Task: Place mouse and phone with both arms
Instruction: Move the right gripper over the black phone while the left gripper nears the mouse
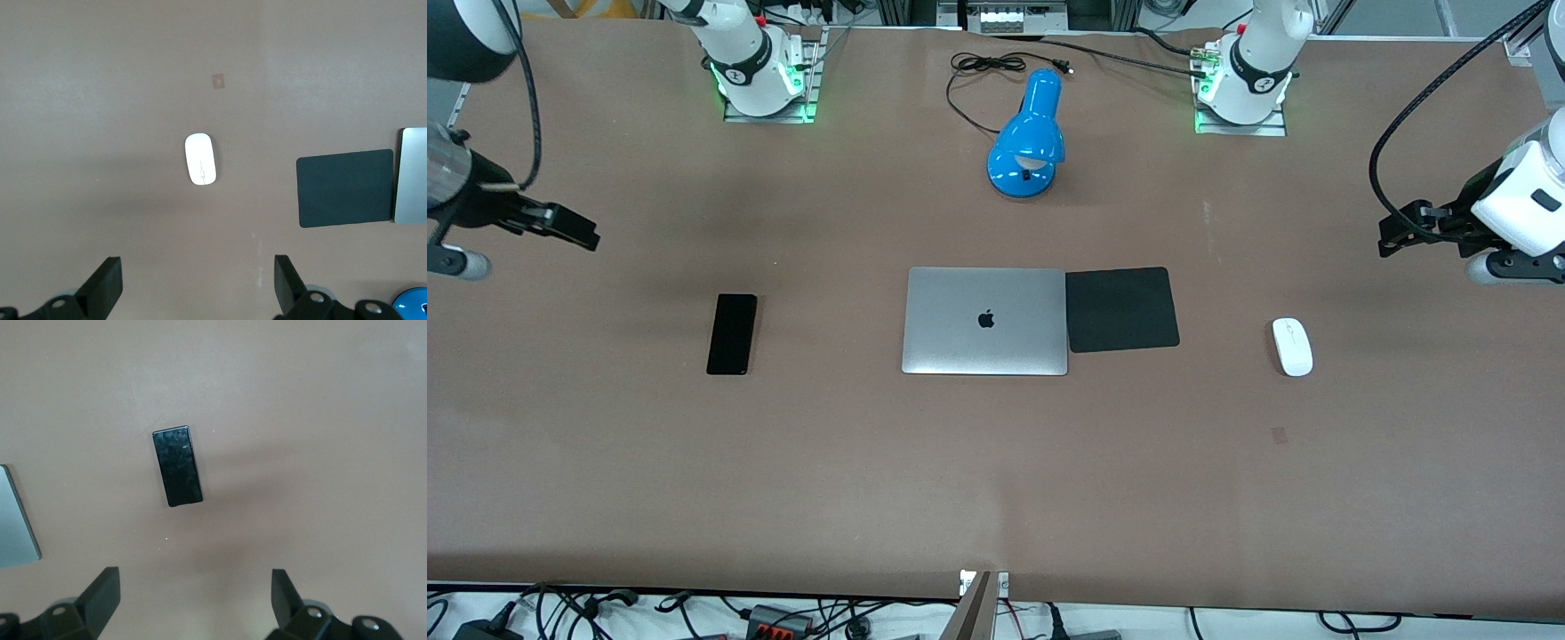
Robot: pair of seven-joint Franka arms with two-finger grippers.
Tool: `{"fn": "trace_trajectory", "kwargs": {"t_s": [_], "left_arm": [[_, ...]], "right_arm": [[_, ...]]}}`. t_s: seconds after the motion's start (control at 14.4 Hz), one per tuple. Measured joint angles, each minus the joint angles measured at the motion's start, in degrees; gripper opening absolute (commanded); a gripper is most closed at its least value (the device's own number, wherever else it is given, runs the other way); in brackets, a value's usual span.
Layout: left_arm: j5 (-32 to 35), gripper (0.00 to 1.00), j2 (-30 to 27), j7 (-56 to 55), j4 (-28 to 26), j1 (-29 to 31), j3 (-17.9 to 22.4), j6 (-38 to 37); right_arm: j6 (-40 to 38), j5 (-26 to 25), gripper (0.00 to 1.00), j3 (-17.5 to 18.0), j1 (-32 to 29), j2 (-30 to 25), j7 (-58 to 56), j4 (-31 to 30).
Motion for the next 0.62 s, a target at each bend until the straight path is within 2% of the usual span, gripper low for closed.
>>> {"fn": "trace_trajectory", "kwargs": {"t_s": [0.14, 0.42, 0.62], "left_arm": [[0.0, 1.0, 0.26, 0.0, -0.28, 0.03, 0.01, -0.57], [0.0, 1.0, 4.23, 0.0, -0.27, 0.53, 0.32, -4.71], [0.0, 1.0, 5.3, 0.08, 0.12, 1.44, 0.35, -5.9]], "right_arm": [[0.12, 0.0, 1.0, 0.0, -0.01, 1.24, -0.01, 0.01], [-0.41, 0.02, 1.0, 0.08, 0.05, 3.79, -0.66, -0.19], [1.0, 1.09, 1.0, 0.52, 0.69, 10.37, -0.98, -0.98]]}}
